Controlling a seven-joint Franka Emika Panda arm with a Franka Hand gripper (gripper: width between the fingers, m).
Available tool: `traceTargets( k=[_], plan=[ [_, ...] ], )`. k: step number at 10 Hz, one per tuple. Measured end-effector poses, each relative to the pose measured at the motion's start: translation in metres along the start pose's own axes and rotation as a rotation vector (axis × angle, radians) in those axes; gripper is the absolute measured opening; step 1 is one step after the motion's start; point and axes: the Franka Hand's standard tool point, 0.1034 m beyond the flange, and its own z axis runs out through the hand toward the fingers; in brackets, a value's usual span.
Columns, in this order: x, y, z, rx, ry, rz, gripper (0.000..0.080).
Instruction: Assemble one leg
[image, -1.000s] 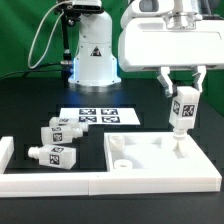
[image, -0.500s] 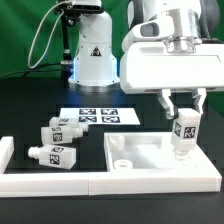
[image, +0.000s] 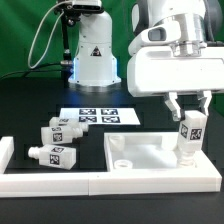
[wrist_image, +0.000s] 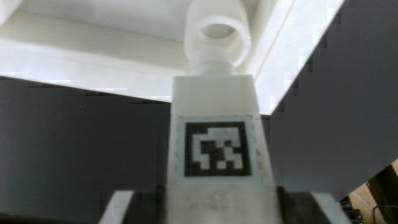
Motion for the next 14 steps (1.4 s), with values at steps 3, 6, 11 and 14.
traceTargets(
  k=[3, 6, 11, 14],
  plan=[
    [-0.009, -0.003, 0.006, 0.003, -0.015, -0.004, 0.0287],
    [-0.018, -0.003, 0.014, 0.001, -0.023, -0.005, 0.0287],
    [-0.018, -0.002, 0.017, -0.006, 0.003, -0.008, 0.0339],
    [-0.020, -0.003, 0.018, 0.002, -0.037, -0.007, 0.0625]
  ],
)
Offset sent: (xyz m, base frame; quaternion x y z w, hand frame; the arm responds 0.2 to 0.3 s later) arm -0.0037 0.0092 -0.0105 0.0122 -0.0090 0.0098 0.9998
